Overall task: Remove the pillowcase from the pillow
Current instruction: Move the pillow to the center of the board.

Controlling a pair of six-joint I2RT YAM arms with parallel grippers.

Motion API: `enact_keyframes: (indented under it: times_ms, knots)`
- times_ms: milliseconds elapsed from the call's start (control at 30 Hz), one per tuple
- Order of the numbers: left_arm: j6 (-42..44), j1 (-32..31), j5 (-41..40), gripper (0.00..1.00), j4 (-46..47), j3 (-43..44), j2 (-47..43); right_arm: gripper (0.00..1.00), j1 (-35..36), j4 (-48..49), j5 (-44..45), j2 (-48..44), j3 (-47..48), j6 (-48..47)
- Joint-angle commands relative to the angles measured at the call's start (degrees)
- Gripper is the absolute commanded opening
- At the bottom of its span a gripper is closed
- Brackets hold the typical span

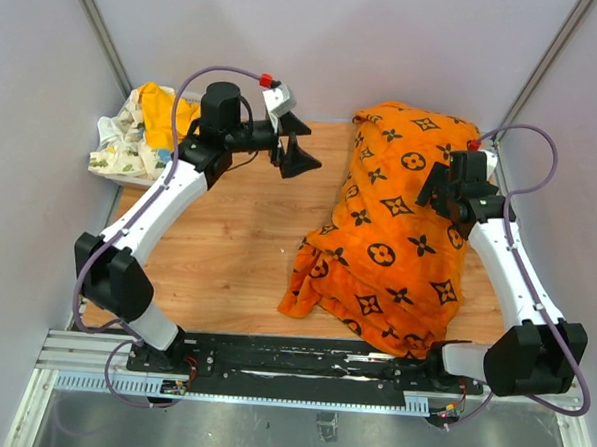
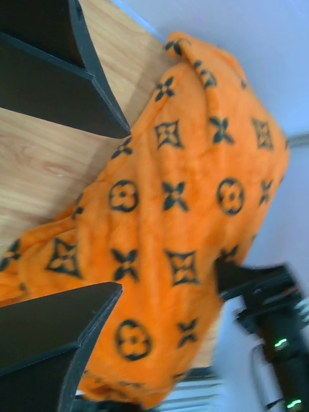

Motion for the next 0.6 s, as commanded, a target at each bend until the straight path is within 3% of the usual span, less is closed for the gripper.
enact_keyframes:
  times_ms: [0, 100, 267, 367, 467, 567]
  knots:
    - [-27.4, 0.0, -16.7, 0.99, 24.7, 0.9, 4.8, 0.98, -1.8, 1.5, -3.1, 0.6, 1.0, 0.8]
    - [-25.7, -3.1, -31.3, 0.99, 11.8, 9.5, 11.3, 0.98, -2.9, 1.7, -3.4, 1.8, 0.9, 1.0]
    - [-27.7, -8.9, -43.6, 0.99, 10.1, 12.6, 19.8, 0.98, -4.2, 1.9, -2.8, 2.1, -0.2, 1.6]
    - [-29.6, -11.4, -43.6, 0.99, 11.9, 14.0, 24.9, 0.98, -4.7, 2.8, -4.2, 1.7, -2.3, 2.4]
    - [-30.6, -13.6, -38.6, 0.99, 12.7, 14.5, 28.9, 0.99, -4.7, 4.7, -5.9, 1.0, -4.9, 2.7]
    - [-29.2, -16.1, -37.1, 0.99, 14.7, 11.2, 29.5, 0.99, -4.7, 6.9, -10.3, 0.5, -8.0, 1.8]
